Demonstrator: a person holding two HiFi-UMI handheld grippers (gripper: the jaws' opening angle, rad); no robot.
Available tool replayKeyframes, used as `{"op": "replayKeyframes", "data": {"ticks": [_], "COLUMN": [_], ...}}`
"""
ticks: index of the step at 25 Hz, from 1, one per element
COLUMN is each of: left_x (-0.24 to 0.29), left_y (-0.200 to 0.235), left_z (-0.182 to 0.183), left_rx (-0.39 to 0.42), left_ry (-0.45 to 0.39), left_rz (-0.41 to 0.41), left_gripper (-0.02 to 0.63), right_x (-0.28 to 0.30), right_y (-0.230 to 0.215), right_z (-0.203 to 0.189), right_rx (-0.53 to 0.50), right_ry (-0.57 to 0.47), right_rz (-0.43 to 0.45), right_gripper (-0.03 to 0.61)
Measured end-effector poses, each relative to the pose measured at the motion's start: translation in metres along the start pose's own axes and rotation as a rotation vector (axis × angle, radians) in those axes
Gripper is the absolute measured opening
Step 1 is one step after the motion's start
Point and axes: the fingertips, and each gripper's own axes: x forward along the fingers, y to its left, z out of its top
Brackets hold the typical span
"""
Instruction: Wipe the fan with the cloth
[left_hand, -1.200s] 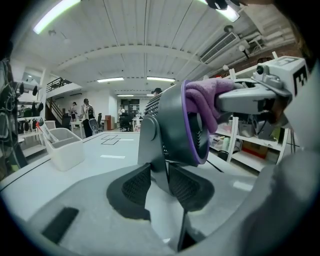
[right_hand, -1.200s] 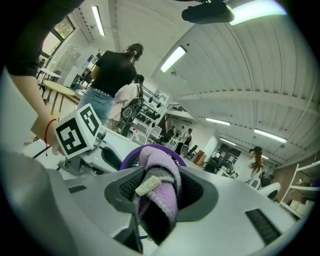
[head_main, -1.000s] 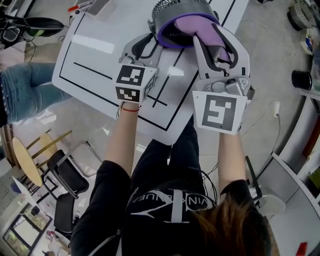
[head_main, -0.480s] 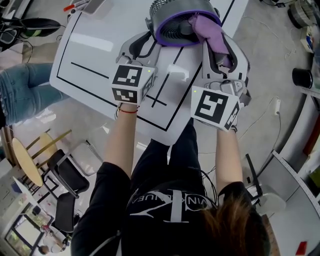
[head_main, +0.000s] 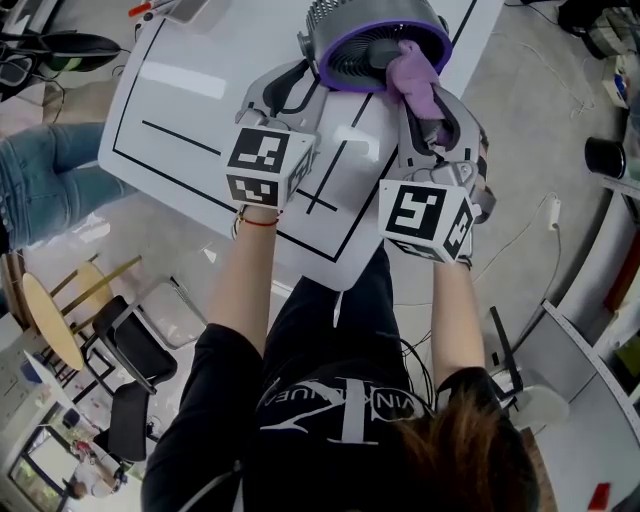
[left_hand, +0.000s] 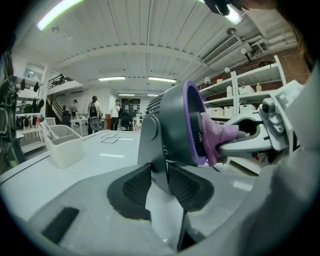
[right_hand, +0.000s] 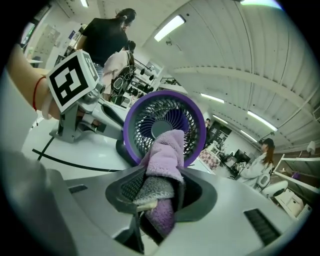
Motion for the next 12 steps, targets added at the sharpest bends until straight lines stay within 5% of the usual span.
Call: {"op": "replayKeyframes", "data": {"ticks": [12], "left_x": [-0.001], "left_y": [-0.001], "left_z": [0.002], "left_rx": [-0.018], "left_ry": [-0.003], "left_rz": [-0.009], "left_gripper": [0.104], "right_x": [0.001], "right_y": [0.033], "right_z": [0.008], "right_rx": [-0.065], "right_ry": [0.048], "right_rz": [0.272], "right_gripper": [0.132]}}
